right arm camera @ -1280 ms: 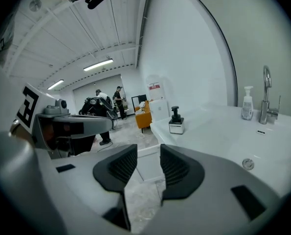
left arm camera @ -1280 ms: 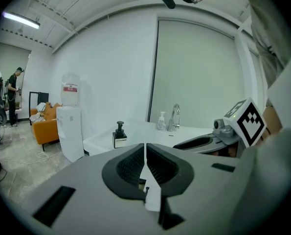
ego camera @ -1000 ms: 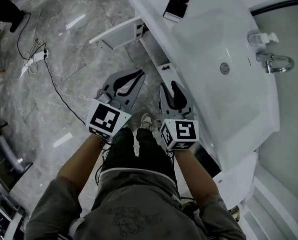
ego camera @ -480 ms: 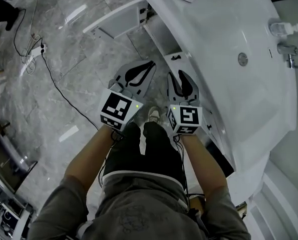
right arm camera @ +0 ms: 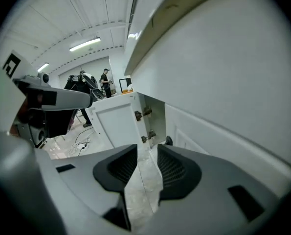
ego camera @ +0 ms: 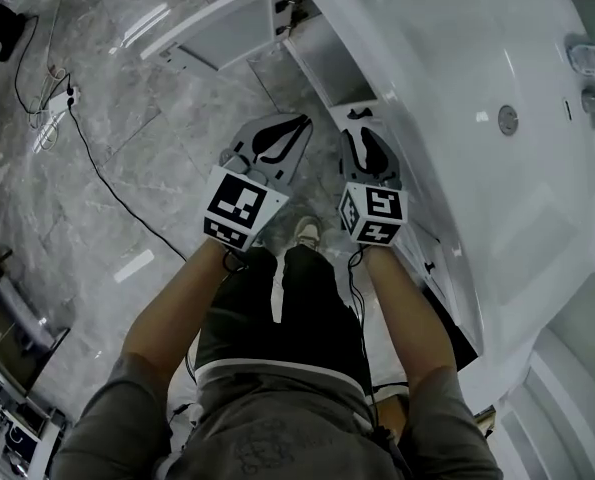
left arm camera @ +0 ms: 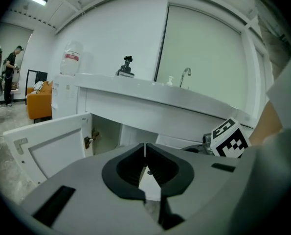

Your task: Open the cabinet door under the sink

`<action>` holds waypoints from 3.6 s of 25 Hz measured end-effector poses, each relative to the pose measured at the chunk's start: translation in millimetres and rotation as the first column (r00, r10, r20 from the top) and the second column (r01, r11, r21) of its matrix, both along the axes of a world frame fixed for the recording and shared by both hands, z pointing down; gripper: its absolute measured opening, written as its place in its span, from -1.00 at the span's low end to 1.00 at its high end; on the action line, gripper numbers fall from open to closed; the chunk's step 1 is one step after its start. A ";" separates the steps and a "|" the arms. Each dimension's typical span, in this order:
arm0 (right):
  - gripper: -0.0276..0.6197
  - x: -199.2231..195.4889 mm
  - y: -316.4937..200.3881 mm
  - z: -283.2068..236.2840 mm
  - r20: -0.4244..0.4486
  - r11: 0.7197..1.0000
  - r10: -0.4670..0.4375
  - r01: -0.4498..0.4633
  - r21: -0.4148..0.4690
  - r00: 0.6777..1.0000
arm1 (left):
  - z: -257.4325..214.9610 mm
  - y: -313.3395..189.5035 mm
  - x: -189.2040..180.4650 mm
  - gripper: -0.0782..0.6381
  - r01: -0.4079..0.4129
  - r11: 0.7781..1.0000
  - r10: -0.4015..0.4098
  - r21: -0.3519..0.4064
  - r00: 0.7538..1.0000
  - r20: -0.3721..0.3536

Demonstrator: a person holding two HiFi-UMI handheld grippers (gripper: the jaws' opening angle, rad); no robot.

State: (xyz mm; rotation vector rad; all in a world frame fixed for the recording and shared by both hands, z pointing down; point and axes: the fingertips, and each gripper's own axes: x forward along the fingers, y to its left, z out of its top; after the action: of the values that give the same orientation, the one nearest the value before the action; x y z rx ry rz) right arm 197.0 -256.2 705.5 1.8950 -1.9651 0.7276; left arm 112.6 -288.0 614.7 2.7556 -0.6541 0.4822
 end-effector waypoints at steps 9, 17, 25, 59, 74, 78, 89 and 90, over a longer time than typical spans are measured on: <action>-0.51 16.2 -15.7 49.5 0.014 1.000 0.026 -0.026 0.001 1.000 | 48.0 -6.3 6.9 -0.70 -0.029 1.000 0.029 -0.011 1.000 0.003; -0.73 21.8 -21.2 53.8 -0.041 0.996 0.033 -0.029 0.086 0.999 | 68.5 -12.1 4.9 -0.70 -0.041 0.999 0.041 -0.009 0.999 0.019; -0.78 18.5 -17.3 54.8 -0.017 0.997 0.033 -0.032 0.067 0.999 | 66.0 0.5 2.3 -0.70 -0.044 0.999 0.044 -0.011 0.999 0.012; -0.79 -127.6 138.5 57.9 -0.088 0.868 -0.497 0.496 -0.032 0.863 | 123.5 143.9 -97.3 -0.70 0.008 0.997 0.001 -0.074 0.993 0.118; -0.78 -143.3 241.7 55.4 -0.109 0.742 -0.671 0.664 -0.092 0.734 | 144.1 243.2 -103.9 -0.70 -0.076 0.985 0.096 -0.152 0.987 0.128; -0.77 -137.0 272.1 62.9 -0.088 0.744 -0.668 0.659 -0.114 0.739 | 149.2 262.6 -99.4 -0.70 -0.122 0.978 0.143 -0.170 0.982 0.122; -0.75 -123.0 315.1 65.9 -0.072 0.782 -0.615 0.596 -0.182 0.785 | 147.3 297.7 -88.6 -0.70 -0.224 0.949 0.253 -0.221 0.961 0.112; -0.75 -121.8 317.7 66.0 -0.068 0.786 -0.609 0.590 -0.188 0.790 | 147.4 299.8 -88.2 -0.70 -0.236 0.946 0.266 -0.223 0.957 0.117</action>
State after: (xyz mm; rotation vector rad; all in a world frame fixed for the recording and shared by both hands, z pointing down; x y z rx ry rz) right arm 75.1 61.5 771.5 1.0746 -2.1725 0.5301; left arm 24.4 11.8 762.2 2.6311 -0.2616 0.7669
